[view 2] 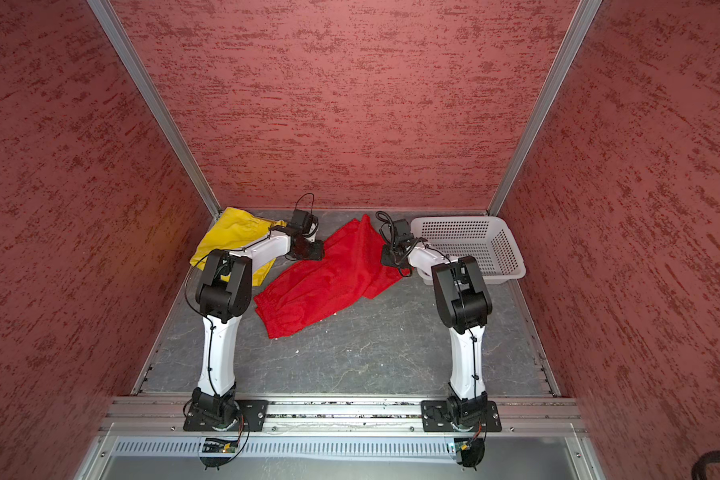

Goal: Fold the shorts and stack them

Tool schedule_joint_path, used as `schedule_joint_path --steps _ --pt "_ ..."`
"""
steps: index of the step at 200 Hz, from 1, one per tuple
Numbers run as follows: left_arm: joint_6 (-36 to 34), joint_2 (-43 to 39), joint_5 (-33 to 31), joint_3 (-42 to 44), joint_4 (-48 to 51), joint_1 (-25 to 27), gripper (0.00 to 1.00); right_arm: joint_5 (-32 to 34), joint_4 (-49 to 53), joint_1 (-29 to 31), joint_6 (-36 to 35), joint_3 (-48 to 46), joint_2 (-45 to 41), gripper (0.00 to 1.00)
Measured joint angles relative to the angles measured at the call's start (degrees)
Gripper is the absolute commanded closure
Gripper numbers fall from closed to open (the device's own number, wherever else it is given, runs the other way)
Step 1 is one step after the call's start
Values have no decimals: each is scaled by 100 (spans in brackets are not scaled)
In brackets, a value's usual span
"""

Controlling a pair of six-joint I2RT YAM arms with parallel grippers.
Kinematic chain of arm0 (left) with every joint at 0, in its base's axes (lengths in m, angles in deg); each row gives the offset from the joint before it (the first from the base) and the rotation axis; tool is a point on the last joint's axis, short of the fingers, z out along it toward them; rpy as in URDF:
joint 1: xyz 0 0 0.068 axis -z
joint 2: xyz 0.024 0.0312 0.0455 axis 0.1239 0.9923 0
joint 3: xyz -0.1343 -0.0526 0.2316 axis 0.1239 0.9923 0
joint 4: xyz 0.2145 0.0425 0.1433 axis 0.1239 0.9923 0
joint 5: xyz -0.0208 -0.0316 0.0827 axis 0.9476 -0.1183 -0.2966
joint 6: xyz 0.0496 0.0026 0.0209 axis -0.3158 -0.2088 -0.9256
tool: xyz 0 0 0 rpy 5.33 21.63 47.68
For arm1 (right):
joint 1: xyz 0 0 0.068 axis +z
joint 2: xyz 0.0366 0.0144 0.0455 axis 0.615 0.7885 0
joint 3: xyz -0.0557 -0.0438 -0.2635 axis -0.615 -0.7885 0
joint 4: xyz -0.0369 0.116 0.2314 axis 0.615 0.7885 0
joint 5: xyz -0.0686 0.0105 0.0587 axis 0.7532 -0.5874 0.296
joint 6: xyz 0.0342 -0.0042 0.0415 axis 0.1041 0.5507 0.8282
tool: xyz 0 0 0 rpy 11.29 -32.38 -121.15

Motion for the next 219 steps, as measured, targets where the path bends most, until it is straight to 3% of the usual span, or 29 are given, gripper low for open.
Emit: schedule_joint_path --steps 38,117,167,202,219 --pt "-70 63 -15 -28 46 0 100 -52 -9 0 28 31 72 62" --pt "4 11 -24 -7 79 -87 100 131 11 -2 138 31 83 63" --pt "212 -507 42 330 -61 -496 100 354 35 -31 240 -4 83 63" --pt "350 -444 68 350 -129 -658 100 420 55 -44 306 -4 83 63" --pt "404 -345 83 339 -118 -658 69 426 61 -44 310 -4 83 63"
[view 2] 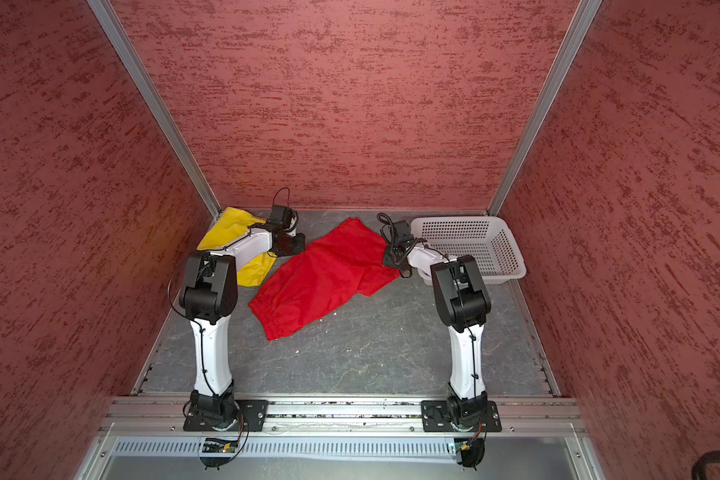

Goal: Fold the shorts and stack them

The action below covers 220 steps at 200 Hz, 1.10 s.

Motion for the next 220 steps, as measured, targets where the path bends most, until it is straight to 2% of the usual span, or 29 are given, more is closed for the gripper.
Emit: schedule_joint_path --steps 12,32,47,74,99,116,145,161,185,199,220 --pt "57 98 -7 -22 35 0 52 11 15 0 -2 0 0 63" --pt "107 157 -63 -26 162 0 43 52 103 0 -7 22 0 63" --pt "175 116 -243 -28 254 0 33 92 184 0 -13 70 0 63" --pt "341 -339 -564 212 420 26 30 144 254 9 -33 109 -57 57" --pt "452 -1561 -892 1019 501 245 27 264 352 107 -70 90 -306 50" --pt "433 -2420 -1268 1473 531 752 21 317 374 205 -55 35 -546 45" --pt "428 -3359 -1753 2133 625 1818 21 286 354 326 11 -157 -791 43" --pt "619 -3746 -1749 2629 758 2142 20 216 354 361 66 -319 -789 43" --pt "1064 -4218 -1655 3464 907 2297 19 201 437 341 157 -522 -767 41" --pt "1335 -4435 -1602 3912 949 2435 9 221 507 313 199 -540 -750 38" --pt "1510 -4625 -1526 4363 975 2704 6 238 553 254 254 -538 -730 32"
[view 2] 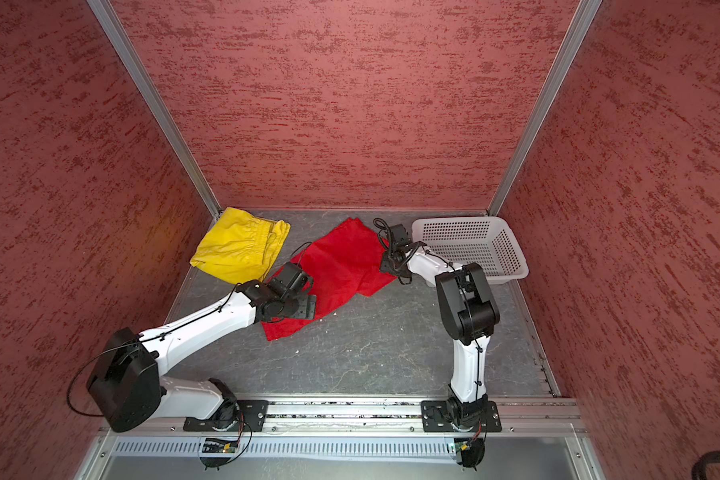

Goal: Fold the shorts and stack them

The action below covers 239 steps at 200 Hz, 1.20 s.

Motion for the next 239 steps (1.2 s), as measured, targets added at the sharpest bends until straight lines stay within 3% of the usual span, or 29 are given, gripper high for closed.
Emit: schedule_joint_path --steps 31,43,50,64,96,117,149,195,239 --pt "11 -90 46 286 13 116 6 -2 76 -70 66 114 216 30" --pt "-4 -79 -7 302 37 131 11 -13 232 -87 105 315 393 31" --pt "-15 -44 -57 313 70 149 18 -20 240 -92 127 446 514 32" --pt "-4 105 -166 337 127 164 42 -33 238 -94 170 662 664 35" --pt "155 573 -225 555 160 105 53 -39 251 -111 256 859 804 46" --pt "229 804 -85 662 151 -162 74 -55 291 -131 280 1029 929 47" --pt "341 944 157 573 127 -739 73 -48 385 -269 278 1401 1145 47" --pt "334 922 153 553 214 -881 72 -260 415 -420 70 1794 1292 48" --pt "214 507 280 -26 774 -946 55 -514 90 -142 -210 1388 597 37"
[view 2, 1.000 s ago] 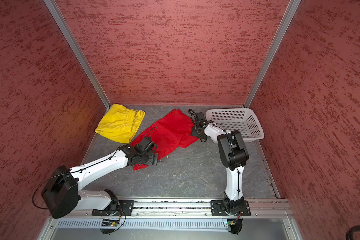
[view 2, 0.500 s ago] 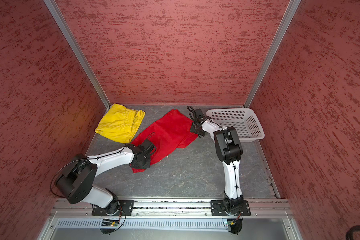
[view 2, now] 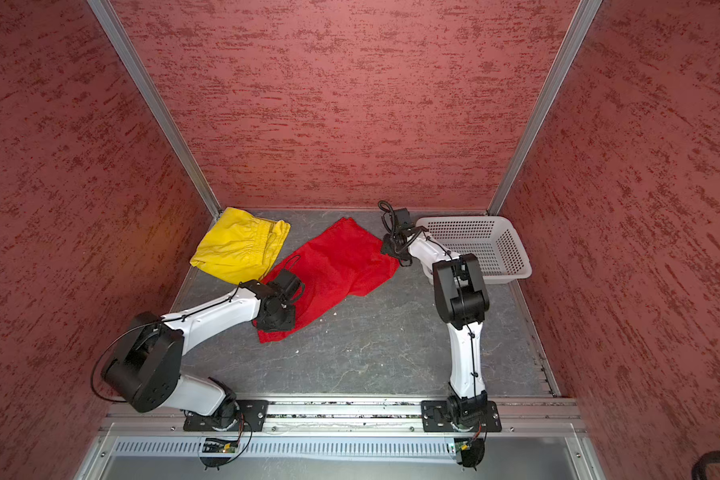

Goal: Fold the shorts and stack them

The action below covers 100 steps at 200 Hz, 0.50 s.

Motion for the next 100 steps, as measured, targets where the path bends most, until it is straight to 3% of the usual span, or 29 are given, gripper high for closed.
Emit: schedule_joint_path --steps 17,32,40,66,100 --pt "-11 -350 72 -623 164 -125 42 74 -210 278 -173 -234 -566 28" --pt "-39 -763 175 -1117 179 -332 19 302 -514 684 -514 -481 -1176 9" --pt "-87 -1010 236 -1327 179 -514 1 505 -708 970 -699 -612 -1469 1" --pt "-55 -1757 634 -1502 33 -1370 1 1268 -1386 2146 -1451 -1038 -2100 1" --pt "136 -2579 1447 -927 -439 -2809 0 1934 -2035 3613 -2081 -1502 -2006 1"
